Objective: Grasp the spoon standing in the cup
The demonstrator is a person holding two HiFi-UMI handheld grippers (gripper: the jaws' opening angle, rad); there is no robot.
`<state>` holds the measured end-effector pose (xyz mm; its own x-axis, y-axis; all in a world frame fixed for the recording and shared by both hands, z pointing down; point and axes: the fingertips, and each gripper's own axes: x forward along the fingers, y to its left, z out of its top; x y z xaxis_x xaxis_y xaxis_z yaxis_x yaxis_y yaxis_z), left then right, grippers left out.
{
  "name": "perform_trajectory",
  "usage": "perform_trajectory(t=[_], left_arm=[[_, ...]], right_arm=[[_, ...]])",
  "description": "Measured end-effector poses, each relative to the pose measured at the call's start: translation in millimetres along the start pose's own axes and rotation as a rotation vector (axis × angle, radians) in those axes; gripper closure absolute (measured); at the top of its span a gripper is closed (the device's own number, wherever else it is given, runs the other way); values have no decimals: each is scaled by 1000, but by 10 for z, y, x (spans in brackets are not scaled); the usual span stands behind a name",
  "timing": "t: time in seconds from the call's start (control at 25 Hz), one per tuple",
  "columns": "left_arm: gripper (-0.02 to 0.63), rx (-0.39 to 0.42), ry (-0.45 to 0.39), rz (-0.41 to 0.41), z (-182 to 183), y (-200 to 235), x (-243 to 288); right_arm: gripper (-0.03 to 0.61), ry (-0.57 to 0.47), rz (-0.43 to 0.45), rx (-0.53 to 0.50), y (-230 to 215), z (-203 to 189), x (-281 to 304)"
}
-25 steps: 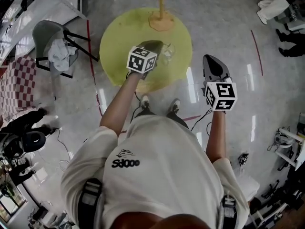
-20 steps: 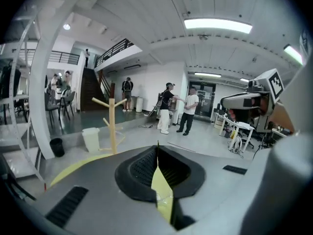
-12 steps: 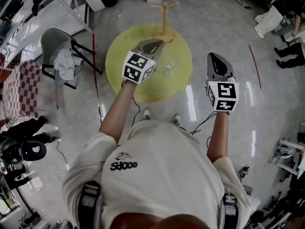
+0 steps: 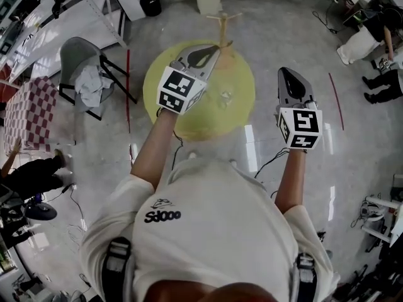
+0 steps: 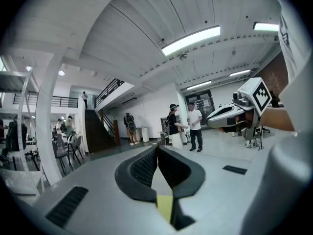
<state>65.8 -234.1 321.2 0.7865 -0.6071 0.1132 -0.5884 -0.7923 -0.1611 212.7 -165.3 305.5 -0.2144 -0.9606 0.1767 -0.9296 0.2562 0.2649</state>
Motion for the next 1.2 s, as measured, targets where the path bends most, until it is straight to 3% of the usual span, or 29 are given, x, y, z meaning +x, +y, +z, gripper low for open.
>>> perform_trajectory(t=[0.4, 1.2], left_arm=[[581, 62, -61, 22, 381, 6, -165], [581, 52, -24, 23, 236, 39, -192]], right_arm=[[558, -24, 13, -58, 42, 261, -33], [558, -3, 32, -53, 128, 180, 76]])
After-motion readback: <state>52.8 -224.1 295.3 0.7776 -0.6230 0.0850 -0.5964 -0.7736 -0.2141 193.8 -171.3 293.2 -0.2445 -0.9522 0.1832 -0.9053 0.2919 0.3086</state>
